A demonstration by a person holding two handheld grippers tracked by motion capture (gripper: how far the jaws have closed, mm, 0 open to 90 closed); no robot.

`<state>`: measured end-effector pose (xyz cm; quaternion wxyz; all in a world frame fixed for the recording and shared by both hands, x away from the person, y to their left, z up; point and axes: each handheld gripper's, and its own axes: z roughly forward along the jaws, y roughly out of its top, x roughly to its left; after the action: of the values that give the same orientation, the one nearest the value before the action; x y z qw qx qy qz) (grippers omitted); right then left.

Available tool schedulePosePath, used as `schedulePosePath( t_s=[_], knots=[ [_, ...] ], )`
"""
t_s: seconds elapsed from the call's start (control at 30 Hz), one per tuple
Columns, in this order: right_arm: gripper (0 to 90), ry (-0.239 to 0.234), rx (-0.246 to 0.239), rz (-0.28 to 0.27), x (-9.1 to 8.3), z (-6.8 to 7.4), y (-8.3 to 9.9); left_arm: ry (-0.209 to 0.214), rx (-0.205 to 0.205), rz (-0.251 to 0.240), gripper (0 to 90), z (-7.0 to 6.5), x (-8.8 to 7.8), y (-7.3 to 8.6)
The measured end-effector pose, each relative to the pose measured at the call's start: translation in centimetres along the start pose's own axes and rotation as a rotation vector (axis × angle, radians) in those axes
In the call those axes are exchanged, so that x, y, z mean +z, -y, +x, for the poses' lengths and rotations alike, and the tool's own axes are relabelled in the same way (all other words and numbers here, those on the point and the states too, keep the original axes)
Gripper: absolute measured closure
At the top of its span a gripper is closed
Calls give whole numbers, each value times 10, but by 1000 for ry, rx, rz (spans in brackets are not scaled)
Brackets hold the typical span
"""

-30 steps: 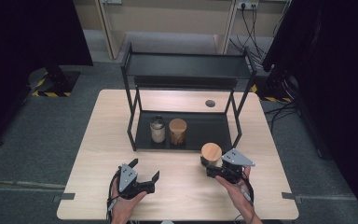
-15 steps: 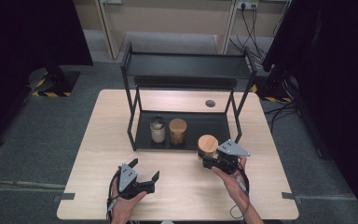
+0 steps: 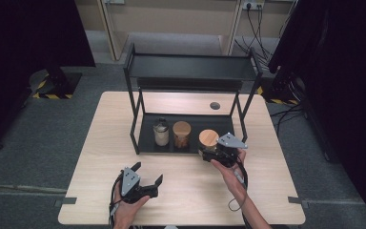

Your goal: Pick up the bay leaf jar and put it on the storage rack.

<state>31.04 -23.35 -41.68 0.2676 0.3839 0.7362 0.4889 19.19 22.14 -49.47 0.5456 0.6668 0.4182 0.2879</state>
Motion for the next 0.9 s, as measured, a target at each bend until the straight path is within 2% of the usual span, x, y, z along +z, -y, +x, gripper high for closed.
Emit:
schedulePosePath(
  t_s=[0.37, 0.63, 0.9],
  knots=[
    [255, 47, 21, 16, 25, -3, -4, -1, 0, -1, 42, 0, 0, 0],
    [255, 69, 43, 28, 36, -5, 1, 0, 0, 0, 42, 0, 0, 0],
    [255, 83, 32, 29, 45, -4, 1, 1, 0, 0, 42, 0, 0, 0]
  ],
)
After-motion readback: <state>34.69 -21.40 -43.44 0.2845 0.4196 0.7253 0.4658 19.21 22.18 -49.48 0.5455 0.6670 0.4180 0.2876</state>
